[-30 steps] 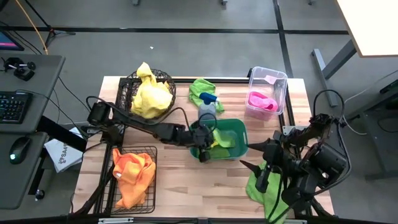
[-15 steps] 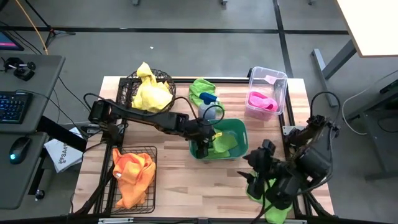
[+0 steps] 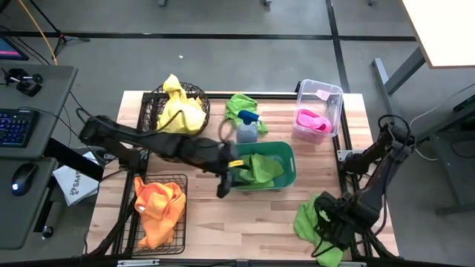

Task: Sort microfiber towel by color & place in baskets
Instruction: Put the bottom green towel into the blue bin

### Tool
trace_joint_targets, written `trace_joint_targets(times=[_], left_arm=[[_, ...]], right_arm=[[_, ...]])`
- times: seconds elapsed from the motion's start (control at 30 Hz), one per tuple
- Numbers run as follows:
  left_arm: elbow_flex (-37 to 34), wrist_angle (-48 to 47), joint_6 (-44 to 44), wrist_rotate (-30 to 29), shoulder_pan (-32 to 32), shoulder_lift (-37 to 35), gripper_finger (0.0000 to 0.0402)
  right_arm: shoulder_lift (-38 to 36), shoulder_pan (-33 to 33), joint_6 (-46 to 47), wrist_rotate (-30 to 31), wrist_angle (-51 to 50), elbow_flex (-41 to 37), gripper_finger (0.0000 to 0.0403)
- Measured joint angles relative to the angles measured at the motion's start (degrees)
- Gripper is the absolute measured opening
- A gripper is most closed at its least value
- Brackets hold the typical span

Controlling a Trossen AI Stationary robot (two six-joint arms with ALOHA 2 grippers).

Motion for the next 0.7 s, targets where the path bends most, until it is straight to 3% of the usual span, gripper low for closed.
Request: trace_joint_targets(times=[0.13, 0.23, 0.47, 0.7], left_arm=[[-6.3, 8.5, -1.8, -4.7, -2.5, -5.2, 0.0248], [-9.9, 15.1, -2.5, -6.5, -4.5, -8.4, 0.0248], [-11.9, 22.1, -3.0, -10.2, -9.0, -12.5, 0.0248], [-11.9, 26.5, 0.6, -12.7, -12.1, -17.5, 0.0248]], right_arm=[[-0.3, 0.3, 6.9, -5.9, 11.2, -11.0, 0.0254], [0.2, -1.0, 8.5, -7.1, 16.5, -16.1, 0.0254], [3.1, -4.0, 8.3, -8.3, 19.1, -21.2, 0.0254], [6.1, -4.6, 8.2, -10.5, 33.4, -26.4, 0.0253]])
